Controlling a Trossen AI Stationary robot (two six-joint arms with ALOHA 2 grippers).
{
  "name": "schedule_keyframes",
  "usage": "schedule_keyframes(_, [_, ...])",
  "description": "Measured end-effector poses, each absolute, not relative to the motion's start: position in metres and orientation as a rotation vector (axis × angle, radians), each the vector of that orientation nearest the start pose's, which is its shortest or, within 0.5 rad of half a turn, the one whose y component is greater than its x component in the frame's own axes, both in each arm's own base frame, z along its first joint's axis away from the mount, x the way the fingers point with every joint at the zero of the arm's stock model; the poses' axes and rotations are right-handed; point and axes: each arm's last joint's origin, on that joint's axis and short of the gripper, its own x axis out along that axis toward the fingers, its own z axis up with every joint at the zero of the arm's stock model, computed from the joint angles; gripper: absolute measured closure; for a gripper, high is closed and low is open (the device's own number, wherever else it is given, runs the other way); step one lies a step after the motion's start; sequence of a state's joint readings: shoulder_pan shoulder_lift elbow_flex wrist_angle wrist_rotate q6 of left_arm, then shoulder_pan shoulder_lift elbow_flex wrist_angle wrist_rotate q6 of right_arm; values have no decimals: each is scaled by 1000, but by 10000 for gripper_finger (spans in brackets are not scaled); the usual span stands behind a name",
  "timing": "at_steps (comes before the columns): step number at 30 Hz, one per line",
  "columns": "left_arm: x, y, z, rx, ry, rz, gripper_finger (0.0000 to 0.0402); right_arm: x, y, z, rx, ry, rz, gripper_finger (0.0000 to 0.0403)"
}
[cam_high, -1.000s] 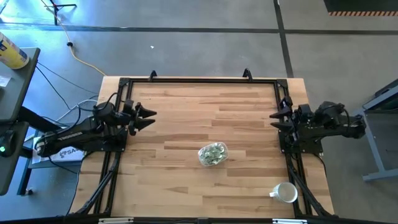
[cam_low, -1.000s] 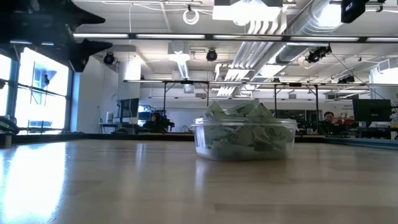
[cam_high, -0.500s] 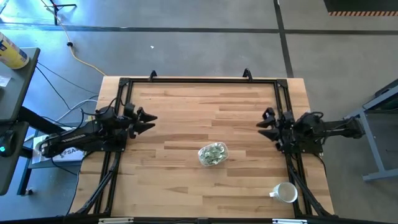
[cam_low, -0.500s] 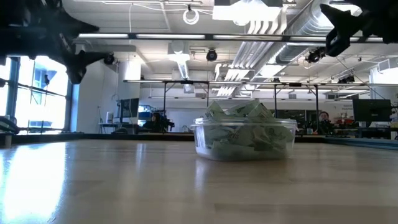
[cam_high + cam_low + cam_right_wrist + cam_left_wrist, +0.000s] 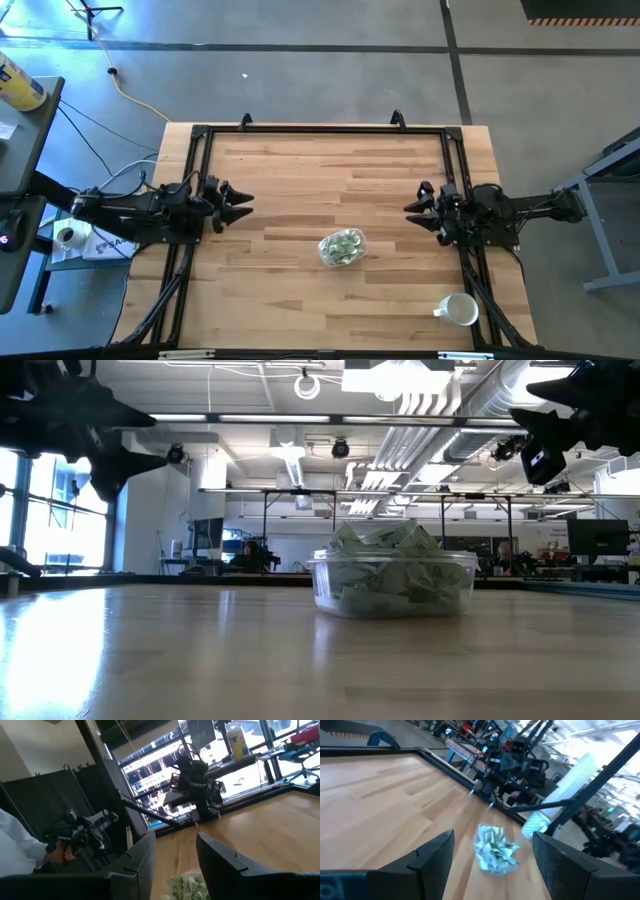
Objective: Pick and place Stevia / Truvia into bins
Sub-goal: Return to Home Position
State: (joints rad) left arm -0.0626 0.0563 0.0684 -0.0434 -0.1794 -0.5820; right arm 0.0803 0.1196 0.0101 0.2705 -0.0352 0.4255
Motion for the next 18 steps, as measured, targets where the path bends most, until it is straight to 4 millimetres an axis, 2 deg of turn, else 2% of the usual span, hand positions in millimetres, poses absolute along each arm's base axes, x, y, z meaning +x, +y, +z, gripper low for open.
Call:
schedule_keyframes(5, [98, -3, 170, -545, 40, 132, 98, 103, 9, 184, 382, -150, 145, 269])
schedule_keyframes(8, [99, -5, 168, -518, 53, 67, 98, 103, 8, 182, 389, -133, 113, 269])
schedule_keyframes(18, [99, -6, 167, -437, 67, 18, 98, 104, 8, 178, 396, -94, 96, 269])
